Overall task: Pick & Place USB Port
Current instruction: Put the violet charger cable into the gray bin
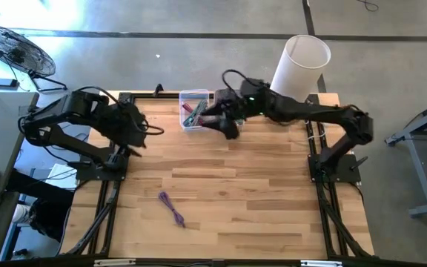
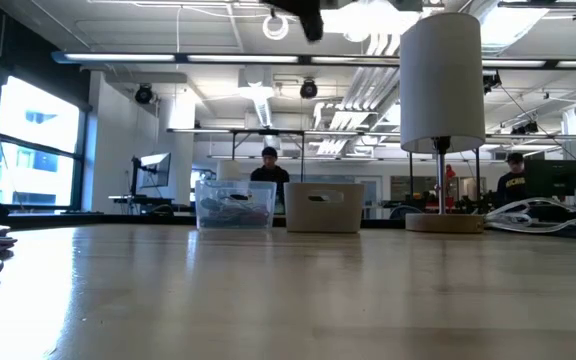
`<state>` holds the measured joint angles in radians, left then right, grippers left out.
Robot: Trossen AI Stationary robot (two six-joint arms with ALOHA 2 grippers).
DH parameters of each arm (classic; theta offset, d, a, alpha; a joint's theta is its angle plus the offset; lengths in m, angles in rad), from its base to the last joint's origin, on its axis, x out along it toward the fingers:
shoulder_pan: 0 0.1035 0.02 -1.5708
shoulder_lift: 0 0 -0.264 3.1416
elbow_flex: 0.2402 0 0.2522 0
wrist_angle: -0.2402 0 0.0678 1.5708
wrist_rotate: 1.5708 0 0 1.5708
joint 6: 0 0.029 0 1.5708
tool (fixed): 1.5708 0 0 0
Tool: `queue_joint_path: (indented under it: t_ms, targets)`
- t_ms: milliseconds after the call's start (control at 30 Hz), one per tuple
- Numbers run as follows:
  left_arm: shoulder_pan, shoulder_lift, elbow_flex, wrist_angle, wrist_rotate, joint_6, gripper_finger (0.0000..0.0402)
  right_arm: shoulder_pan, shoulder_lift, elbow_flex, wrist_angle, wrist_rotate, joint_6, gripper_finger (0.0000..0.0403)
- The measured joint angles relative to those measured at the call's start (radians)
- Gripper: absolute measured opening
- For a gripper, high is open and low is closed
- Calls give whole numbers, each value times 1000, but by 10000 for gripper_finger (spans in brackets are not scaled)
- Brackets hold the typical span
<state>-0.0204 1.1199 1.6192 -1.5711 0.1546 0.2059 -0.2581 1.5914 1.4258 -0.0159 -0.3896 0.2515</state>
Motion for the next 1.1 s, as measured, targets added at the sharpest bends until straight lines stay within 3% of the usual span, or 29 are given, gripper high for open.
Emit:
queue_joint_path:
  t_ms: [67, 300, 433, 600, 833, 1100]
  targets:
    - [0, 1, -32, 1, 53, 0, 142, 34, -50, 0, -1, -16, -23, 220]
    - [0, 7, -221, 31, 92, 0, 142, 183, -190, 0, -36, -21, -98, 221]
    - [-15, 8, -343, 195, 141, 7, 142, 267, -237, 0, -113, -23, -163, 222]
    - [-143, 22, -454, 431, 153, 55, 142, 351, -258, 0, -212, -11, -226, 220]
    - [-331, 81, -528, 541, -15, 67, 142, 412, -258, 0, -231, -4, -218, 222]
    - [-449, 208, -573, 625, -192, 83, 142, 454, -279, 0, -195, 2, -219, 218]
